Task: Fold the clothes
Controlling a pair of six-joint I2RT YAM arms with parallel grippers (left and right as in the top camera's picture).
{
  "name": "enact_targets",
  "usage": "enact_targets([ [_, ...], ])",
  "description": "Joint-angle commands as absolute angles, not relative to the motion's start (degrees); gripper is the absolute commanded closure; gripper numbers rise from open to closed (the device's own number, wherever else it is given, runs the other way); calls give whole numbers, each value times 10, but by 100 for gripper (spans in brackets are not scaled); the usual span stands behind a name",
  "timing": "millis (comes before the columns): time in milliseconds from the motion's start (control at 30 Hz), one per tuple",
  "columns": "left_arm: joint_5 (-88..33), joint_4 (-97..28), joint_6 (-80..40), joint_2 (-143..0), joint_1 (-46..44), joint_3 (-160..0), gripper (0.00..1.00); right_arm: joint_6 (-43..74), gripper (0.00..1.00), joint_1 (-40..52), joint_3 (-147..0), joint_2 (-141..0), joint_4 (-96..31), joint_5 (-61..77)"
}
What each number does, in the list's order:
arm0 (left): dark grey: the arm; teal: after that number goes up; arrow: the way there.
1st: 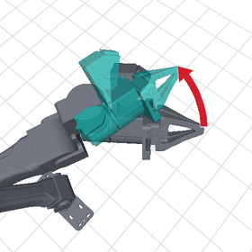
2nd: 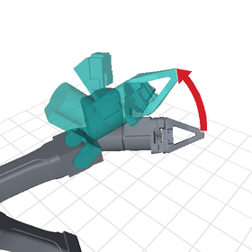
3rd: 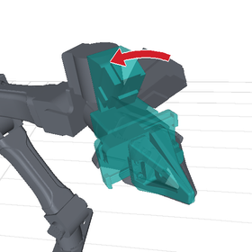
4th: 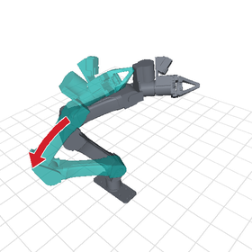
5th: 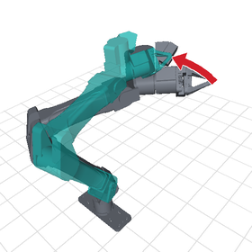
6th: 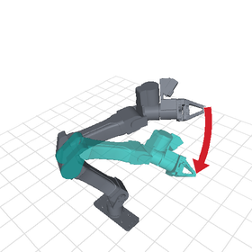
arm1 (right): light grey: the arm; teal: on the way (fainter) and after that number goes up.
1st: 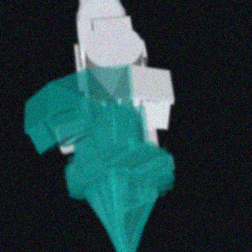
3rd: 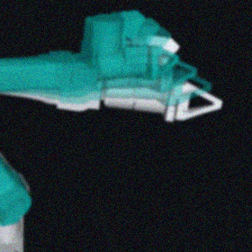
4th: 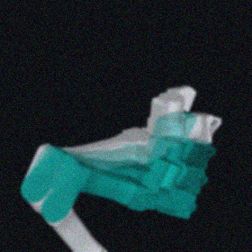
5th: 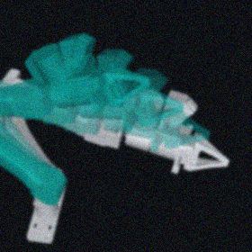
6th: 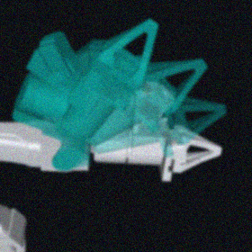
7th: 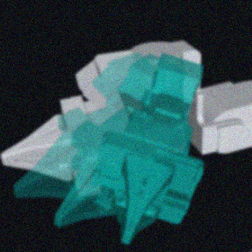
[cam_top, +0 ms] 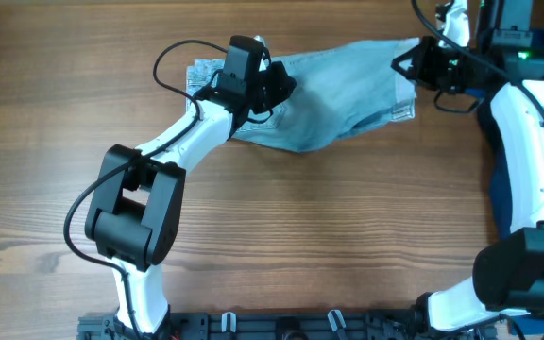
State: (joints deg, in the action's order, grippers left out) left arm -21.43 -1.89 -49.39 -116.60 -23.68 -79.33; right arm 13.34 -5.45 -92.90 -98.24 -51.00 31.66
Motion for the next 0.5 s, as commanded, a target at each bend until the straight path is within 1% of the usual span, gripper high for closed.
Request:
enact_targets([
  [0,-238,-36,-547,-1171,-246,-791,96,114,96,-65,-938,-968,-506,315],
  [133,-248,-71,-547,-1171,-267,-791,96,106,96,-65,-938,-969,-506,315],
  [467,-235,-99,-547,-1182,-317,-791,96,106,96,-65,-938,-969,-506,315],
])
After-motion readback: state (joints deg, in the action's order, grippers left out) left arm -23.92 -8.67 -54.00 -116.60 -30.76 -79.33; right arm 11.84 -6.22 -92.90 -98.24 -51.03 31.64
